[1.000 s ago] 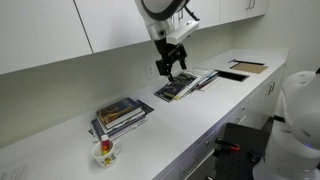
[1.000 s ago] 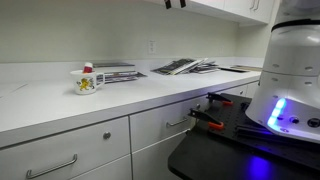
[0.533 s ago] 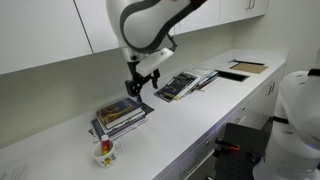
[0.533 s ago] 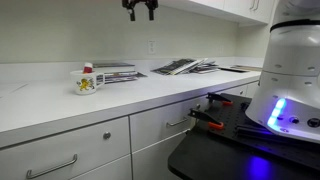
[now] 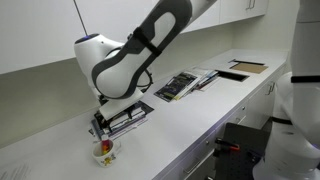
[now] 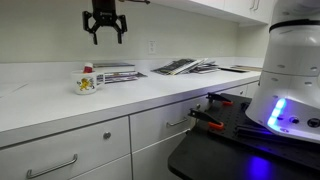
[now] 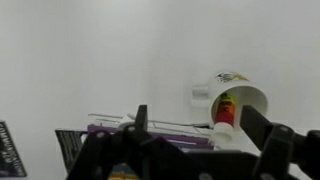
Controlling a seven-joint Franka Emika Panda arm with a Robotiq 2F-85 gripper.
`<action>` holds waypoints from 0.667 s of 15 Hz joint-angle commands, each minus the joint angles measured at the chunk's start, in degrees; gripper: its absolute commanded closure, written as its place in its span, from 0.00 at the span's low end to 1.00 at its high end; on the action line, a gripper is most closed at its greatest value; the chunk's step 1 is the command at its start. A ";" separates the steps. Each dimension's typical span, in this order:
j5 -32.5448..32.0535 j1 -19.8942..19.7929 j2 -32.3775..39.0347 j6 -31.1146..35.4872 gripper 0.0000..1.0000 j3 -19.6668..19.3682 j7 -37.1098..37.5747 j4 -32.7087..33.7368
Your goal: Remove the object from the white mug and put on the counter
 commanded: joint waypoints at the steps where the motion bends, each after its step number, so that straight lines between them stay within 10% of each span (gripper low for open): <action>1: -1.94 3.66 8.14 -2.63 0.00 -3.46 6.55 7.99; 10: 2.47 9.61 25.75 -7.01 0.00 -9.18 4.87 27.13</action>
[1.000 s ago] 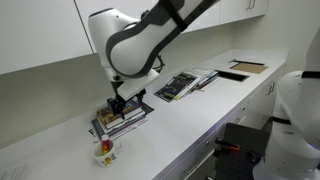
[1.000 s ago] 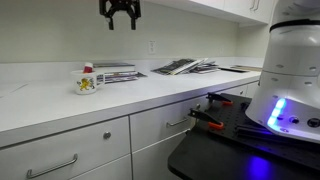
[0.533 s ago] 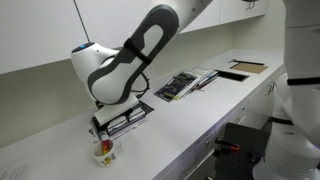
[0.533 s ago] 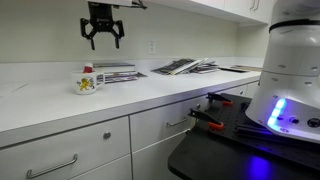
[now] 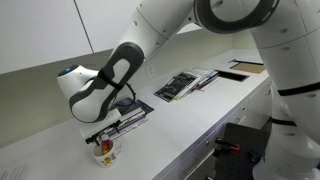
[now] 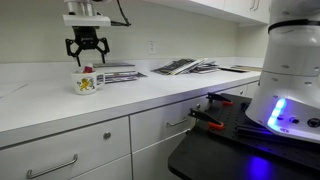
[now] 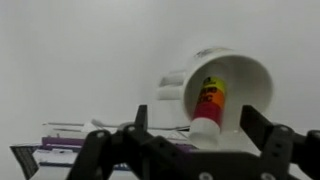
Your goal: Remove the object from the white mug and put on the counter
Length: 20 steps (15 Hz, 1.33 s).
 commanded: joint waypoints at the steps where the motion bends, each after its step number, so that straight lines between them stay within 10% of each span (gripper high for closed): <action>1: 2.74 1.94 5.16 -5.94 0.02 -2.05 -0.92 8.60; 2: 2.98 2.10 6.36 -6.91 0.26 -2.25 -1.44 10.49; 12: 5.55 2.05 9.28 -8.68 0.91 -1.97 -5.64 16.36; 20: 3.17 3.22 -3.13 -9.01 0.92 -3.11 -8.03 8.73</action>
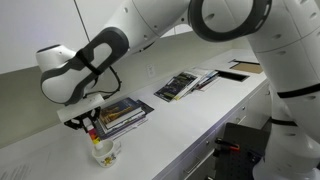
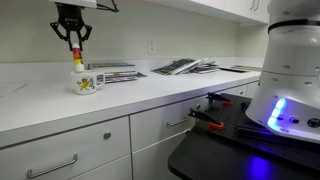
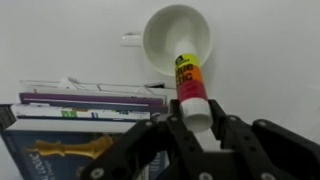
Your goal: Remove the object from the white mug and put on the counter
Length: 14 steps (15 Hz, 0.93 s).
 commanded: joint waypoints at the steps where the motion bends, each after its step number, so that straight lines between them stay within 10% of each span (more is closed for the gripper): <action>1: -3.22 1.56 -7.27 -5.30 0.92 -2.12 -1.31 -6.51; 6: -10.70 -1.51 -13.03 -13.81 0.92 -1.79 -11.72 -15.34; 14: -23.59 -6.46 -12.35 -6.19 0.92 -1.80 -28.22 -32.49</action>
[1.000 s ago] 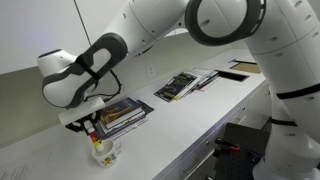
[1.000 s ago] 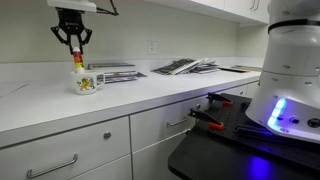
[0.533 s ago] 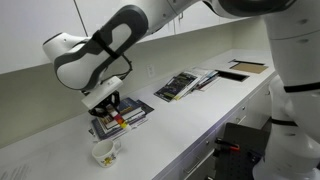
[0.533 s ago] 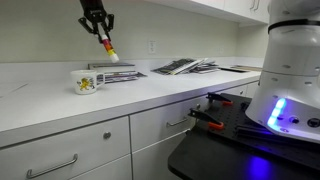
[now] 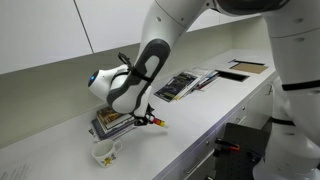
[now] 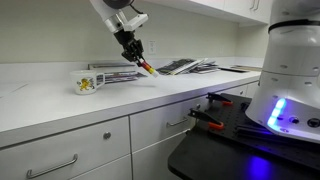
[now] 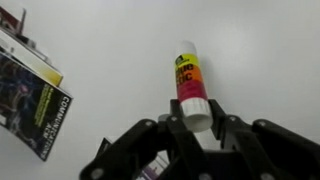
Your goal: Remove the object from the white mug and put on the counter
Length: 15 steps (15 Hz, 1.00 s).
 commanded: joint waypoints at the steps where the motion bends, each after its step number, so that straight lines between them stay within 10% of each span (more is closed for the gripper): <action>1: -3.65 -2.02 -1.57 6.32 0.92 0.79 -8.47 -6.94; 10: -0.26 -7.72 -2.71 10.50 0.92 2.74 -38.75 -14.42; 11: -0.29 -8.04 -2.86 10.69 0.42 3.05 -41.84 -14.58; 15: 0.31 -8.41 -5.90 16.85 0.19 3.32 -40.52 -16.04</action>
